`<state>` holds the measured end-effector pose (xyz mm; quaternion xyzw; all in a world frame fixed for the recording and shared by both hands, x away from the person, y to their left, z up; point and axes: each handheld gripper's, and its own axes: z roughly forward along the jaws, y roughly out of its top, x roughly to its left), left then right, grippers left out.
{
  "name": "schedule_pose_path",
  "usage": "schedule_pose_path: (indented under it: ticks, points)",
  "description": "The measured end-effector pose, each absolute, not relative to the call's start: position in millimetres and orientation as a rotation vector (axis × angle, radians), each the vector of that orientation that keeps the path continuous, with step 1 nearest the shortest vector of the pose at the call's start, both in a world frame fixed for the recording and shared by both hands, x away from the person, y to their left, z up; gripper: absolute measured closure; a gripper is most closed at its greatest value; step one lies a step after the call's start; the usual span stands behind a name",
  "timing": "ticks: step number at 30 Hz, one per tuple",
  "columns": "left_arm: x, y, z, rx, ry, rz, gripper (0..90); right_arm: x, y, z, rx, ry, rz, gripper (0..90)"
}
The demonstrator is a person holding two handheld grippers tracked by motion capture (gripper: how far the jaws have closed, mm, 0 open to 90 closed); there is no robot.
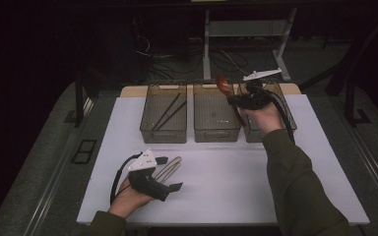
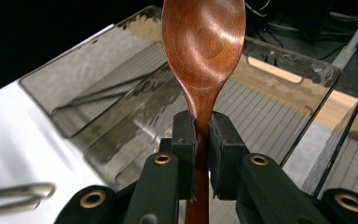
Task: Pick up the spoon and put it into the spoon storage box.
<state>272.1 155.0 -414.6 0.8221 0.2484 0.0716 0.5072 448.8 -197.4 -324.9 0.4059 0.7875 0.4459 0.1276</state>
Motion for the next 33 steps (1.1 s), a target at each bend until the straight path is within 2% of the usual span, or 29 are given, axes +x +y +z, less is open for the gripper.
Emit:
schedule_pose_path:
  ticks: [15, 33]
  points:
    - [272.6, 154.5, -414.6, 1.982, 0.583, 0.172, 0.0, 475.6, -178.4, -348.9, 1.241, 2.295, 1.263, 82.0]
    - [272.4, 153.2, -415.1, 1.989, 0.577, 0.165, 0.0, 480.0, -163.1, -381.5, 1.249, 2.430, 1.032, 81.9]
